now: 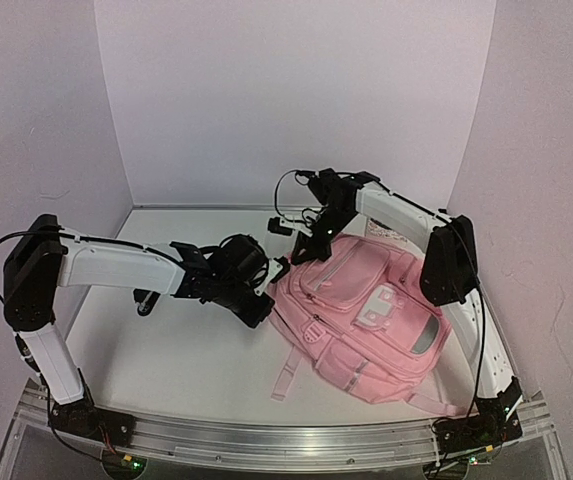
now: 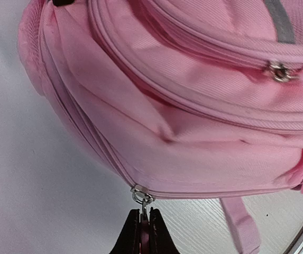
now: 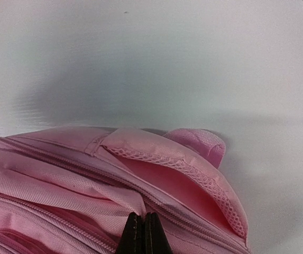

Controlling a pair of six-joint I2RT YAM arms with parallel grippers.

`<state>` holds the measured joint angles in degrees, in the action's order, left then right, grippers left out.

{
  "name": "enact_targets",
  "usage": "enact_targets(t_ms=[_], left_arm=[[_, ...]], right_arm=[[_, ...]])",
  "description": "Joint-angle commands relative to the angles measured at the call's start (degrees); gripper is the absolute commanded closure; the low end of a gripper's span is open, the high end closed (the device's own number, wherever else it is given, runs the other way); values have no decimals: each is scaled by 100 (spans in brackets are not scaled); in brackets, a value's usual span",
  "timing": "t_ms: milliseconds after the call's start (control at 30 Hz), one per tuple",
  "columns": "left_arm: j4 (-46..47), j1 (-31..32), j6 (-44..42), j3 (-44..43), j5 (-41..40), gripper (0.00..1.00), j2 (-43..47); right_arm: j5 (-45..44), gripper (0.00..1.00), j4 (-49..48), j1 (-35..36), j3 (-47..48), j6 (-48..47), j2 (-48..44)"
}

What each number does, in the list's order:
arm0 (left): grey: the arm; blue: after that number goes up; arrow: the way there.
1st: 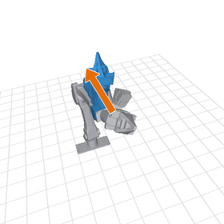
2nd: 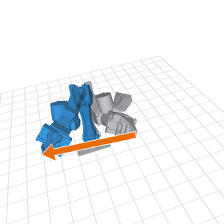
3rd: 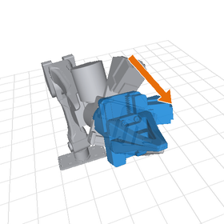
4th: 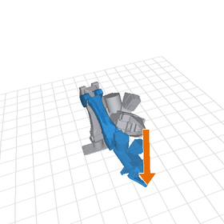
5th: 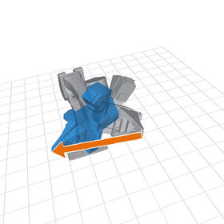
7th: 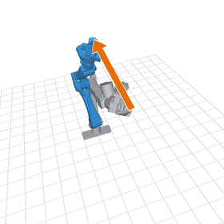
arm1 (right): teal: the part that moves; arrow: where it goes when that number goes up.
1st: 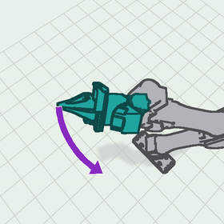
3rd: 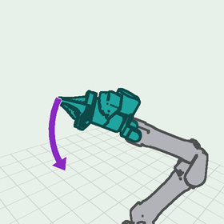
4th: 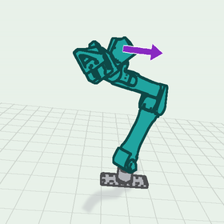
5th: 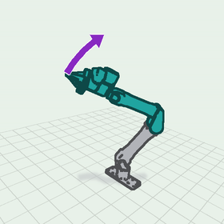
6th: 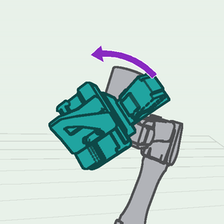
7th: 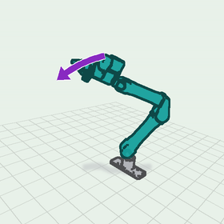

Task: Pack the student bag
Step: Zip the student bag at the center of the board.

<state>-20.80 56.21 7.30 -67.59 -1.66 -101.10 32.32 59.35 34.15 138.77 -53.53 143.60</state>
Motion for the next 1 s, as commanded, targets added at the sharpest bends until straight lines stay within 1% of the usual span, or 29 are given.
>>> enact_targets(t_ms=[0, 267, 500, 633, 733, 767, 833, 867, 900, 933, 967], left_arm=[[-331, 198, 78, -339, 222, 100, 111], [-271, 661, 61, -737, 563, 100, -502], [-266, 1079, 123, -804, 737, 100, -590], [-496, 1187, 139, -815, 666, 99, -581], [-453, 1170, 444, -651, 167, 96, -432], [-393, 1141, 565, -603, -10, 92, -380], [-349, 990, 973, -538, -227, 82, -254], [-320, 869, 1175, -517, -222, 77, -189], [-273, 792, 1304, -494, -206, 71, -118], [-225, 673, 1397, -476, -191, 63, -46], [-196, 577, 1483, -480, -131, 58, 29]], right_arm=[[-1220, 100, -1113, -830, 593, 1121, 361], [-1719, 100, -1788, -1322, 629, 1774, 408], [-2173, 100, -2229, -1632, 825, 2134, 554], [-2131, 100, -2296, -1772, 722, 2281, 517], [-1854, 100, -2302, -1814, 369, 2337, 290], [-1666, 100, -2284, -1810, 195, 2357, 201], [-1024, 100, -2216, -1808, -136, 2405, -58], [-734, 94, -2182, -1803, -292, 2423, -239], [-378, 77, -2134, -1794, -427, 2473, -405], [-97, 56, -2088, -1776, -503, 2588, -548], [144, 39, -2042, -1764, -526, 2749, -691]])
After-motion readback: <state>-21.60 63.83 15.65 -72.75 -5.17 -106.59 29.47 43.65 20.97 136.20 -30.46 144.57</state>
